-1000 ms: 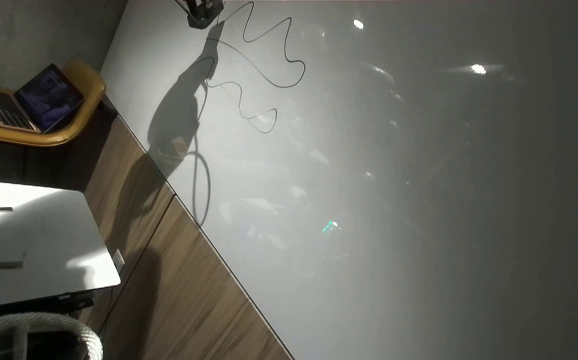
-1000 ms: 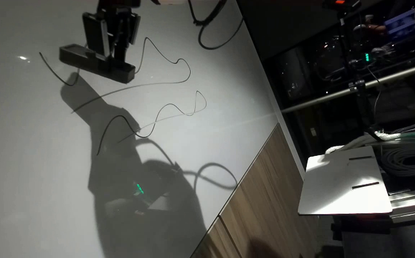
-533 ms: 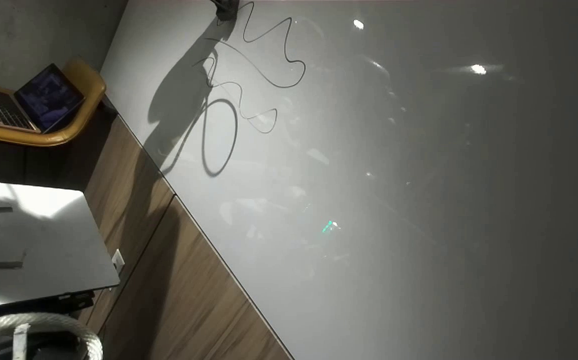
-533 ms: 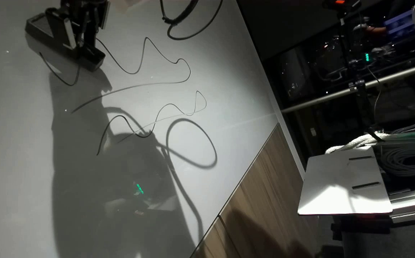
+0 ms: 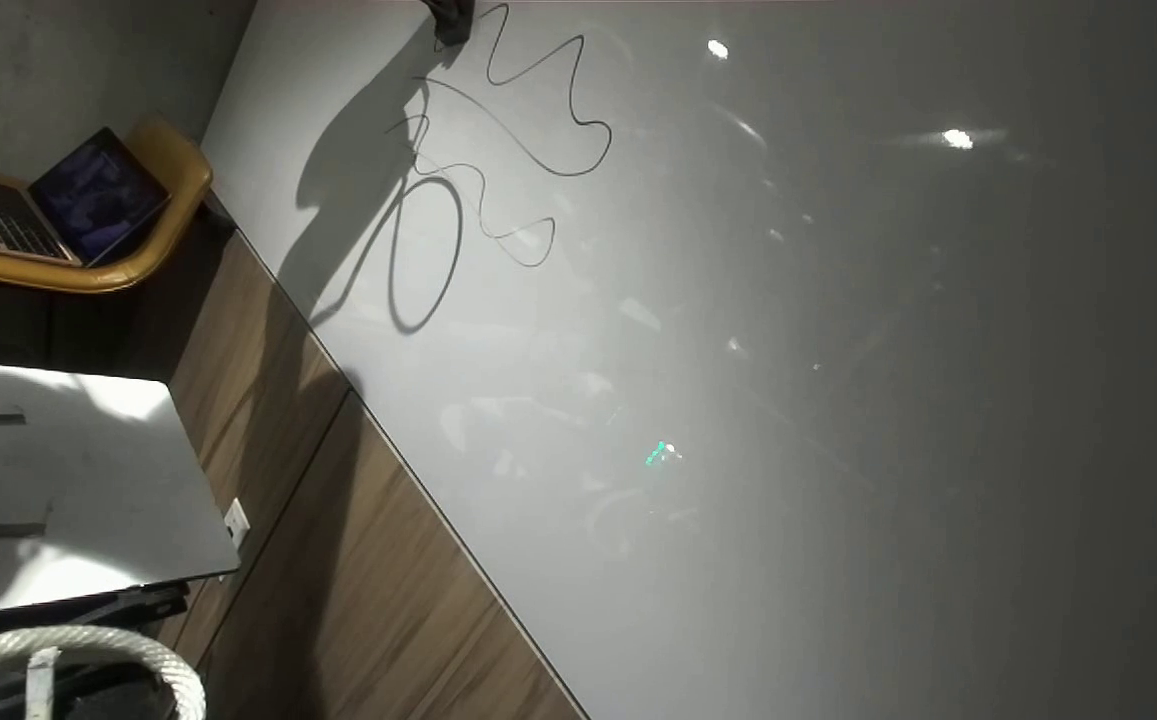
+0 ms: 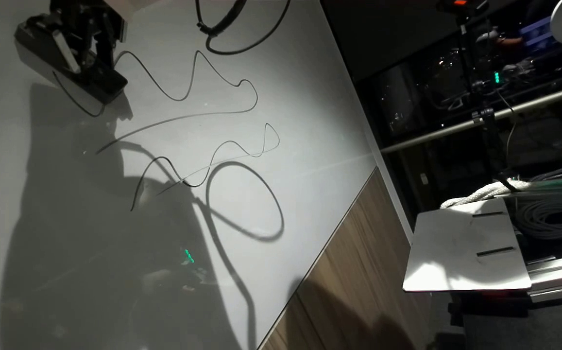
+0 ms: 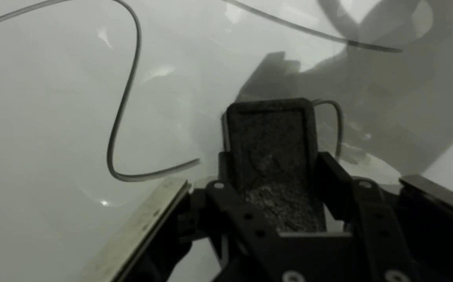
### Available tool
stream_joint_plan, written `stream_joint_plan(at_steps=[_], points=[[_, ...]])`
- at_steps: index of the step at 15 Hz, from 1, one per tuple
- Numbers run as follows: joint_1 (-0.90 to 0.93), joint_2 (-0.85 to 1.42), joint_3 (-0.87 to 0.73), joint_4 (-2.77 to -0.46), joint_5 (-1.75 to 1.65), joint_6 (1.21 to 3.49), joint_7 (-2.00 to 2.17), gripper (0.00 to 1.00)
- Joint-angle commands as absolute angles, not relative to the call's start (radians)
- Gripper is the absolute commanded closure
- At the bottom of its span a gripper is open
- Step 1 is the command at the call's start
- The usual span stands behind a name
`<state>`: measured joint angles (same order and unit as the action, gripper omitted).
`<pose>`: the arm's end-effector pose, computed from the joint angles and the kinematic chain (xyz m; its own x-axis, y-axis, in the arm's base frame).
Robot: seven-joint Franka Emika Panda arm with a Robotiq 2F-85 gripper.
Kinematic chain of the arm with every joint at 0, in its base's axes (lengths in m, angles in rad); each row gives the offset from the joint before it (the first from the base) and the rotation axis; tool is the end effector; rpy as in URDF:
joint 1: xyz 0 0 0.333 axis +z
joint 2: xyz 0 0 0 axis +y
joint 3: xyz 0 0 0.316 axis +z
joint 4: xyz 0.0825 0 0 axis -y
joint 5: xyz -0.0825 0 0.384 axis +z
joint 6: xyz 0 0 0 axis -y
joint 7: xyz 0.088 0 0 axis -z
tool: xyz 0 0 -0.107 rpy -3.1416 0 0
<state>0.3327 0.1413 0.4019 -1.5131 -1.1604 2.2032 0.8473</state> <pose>0.5132 0.3933 0.6645 0.4316 0.4079 0.8046 0.0385 -0.8995 0.4353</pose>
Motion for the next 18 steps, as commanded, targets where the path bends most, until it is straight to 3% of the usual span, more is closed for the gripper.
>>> stream_joint_plan(at_steps=[1, 6, 18], points=[[0.389, 0.294, 0.368, -1.364, -1.164, 2.209, 0.842, 0.71], [0.393, 0.292, 0.333, -1.399, -1.130, 2.216, 0.826, 0.71], [0.257, -0.021, 0.215, -1.732, -1.037, 2.224, 0.837, 0.71]])
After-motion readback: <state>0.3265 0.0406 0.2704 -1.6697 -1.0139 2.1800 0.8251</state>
